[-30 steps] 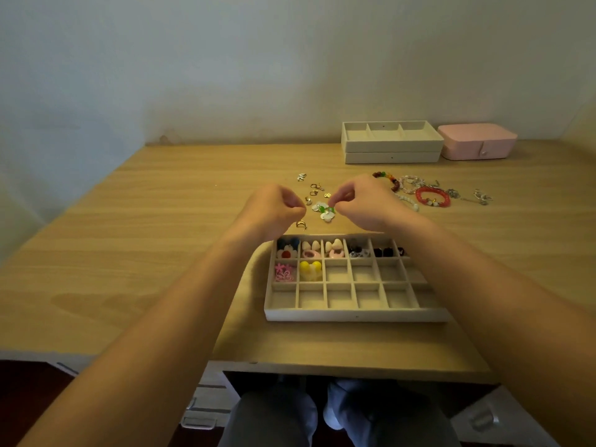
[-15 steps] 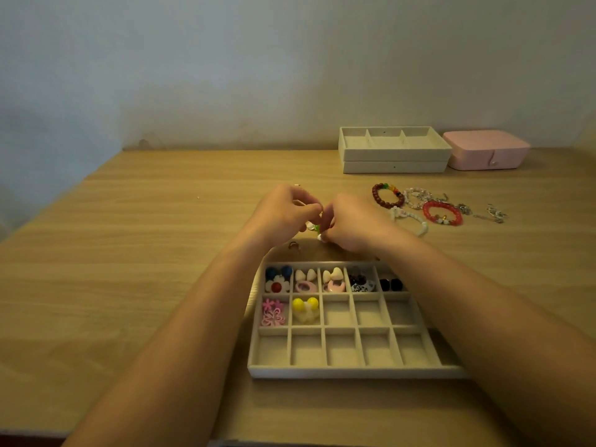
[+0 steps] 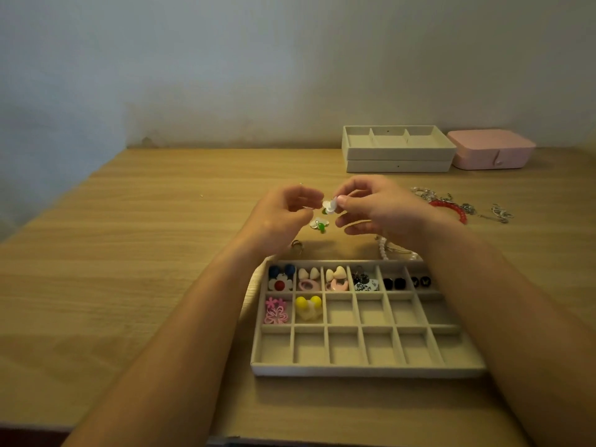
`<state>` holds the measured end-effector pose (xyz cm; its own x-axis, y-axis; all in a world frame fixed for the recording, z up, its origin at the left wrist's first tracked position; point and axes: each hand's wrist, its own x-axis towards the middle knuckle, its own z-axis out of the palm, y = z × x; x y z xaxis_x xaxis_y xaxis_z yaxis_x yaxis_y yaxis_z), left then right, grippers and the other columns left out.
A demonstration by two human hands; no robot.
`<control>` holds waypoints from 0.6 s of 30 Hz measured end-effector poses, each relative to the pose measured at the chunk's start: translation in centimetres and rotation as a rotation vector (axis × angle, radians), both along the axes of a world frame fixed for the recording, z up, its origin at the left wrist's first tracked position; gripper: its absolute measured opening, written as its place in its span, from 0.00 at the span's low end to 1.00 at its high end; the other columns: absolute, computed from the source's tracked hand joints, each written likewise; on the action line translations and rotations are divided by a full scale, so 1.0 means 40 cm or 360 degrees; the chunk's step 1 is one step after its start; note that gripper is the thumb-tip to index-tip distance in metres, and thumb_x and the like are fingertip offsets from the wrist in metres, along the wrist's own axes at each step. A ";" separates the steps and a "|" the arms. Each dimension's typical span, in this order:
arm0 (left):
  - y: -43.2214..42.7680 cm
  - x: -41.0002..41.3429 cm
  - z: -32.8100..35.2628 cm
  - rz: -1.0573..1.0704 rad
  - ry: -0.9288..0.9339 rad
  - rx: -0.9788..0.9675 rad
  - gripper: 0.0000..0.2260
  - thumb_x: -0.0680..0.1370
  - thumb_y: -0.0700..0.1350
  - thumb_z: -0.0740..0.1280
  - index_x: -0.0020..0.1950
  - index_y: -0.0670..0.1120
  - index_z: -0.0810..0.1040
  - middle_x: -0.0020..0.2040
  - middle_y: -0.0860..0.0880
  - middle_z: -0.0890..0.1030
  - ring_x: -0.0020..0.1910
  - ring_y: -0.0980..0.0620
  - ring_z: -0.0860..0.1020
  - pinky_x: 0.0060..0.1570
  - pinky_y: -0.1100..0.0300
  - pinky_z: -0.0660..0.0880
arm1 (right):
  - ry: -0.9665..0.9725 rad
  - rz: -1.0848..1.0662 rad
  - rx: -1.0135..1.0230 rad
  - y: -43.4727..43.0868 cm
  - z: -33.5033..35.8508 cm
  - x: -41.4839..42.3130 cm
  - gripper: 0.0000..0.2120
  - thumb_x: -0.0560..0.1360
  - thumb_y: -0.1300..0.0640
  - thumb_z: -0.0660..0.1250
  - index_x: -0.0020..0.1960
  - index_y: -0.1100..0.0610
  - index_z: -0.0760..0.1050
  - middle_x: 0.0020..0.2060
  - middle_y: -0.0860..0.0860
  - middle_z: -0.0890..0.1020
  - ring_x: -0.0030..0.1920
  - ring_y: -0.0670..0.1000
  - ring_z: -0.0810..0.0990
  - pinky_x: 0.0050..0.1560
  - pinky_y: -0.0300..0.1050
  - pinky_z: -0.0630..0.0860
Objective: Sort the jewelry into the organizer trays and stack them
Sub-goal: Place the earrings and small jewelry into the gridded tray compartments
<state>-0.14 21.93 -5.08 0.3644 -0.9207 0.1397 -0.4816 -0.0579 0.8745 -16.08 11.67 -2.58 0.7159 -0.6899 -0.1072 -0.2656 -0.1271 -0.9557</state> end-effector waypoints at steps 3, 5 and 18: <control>0.015 -0.021 0.010 -0.0141 0.0321 0.0001 0.14 0.78 0.37 0.70 0.63 0.48 0.79 0.54 0.51 0.85 0.52 0.54 0.83 0.52 0.61 0.81 | -0.0263 0.0021 0.0378 0.005 -0.001 -0.014 0.06 0.81 0.64 0.66 0.57 0.63 0.77 0.44 0.56 0.85 0.44 0.53 0.86 0.46 0.45 0.84; 0.020 -0.033 0.014 -0.0194 0.0461 -0.0030 0.15 0.76 0.39 0.73 0.62 0.48 0.80 0.54 0.49 0.85 0.53 0.52 0.84 0.53 0.57 0.82 | -0.0381 0.0035 0.0528 0.009 0.000 -0.021 0.07 0.81 0.65 0.65 0.59 0.64 0.76 0.43 0.56 0.86 0.46 0.54 0.87 0.45 0.44 0.84; 0.028 -0.036 0.014 -0.0081 0.0613 -0.0262 0.08 0.75 0.39 0.75 0.54 0.44 0.84 0.49 0.45 0.86 0.49 0.48 0.84 0.52 0.54 0.81 | -0.0627 -0.0054 0.0685 0.022 -0.013 -0.034 0.08 0.80 0.70 0.59 0.56 0.64 0.74 0.48 0.63 0.83 0.44 0.58 0.87 0.45 0.49 0.85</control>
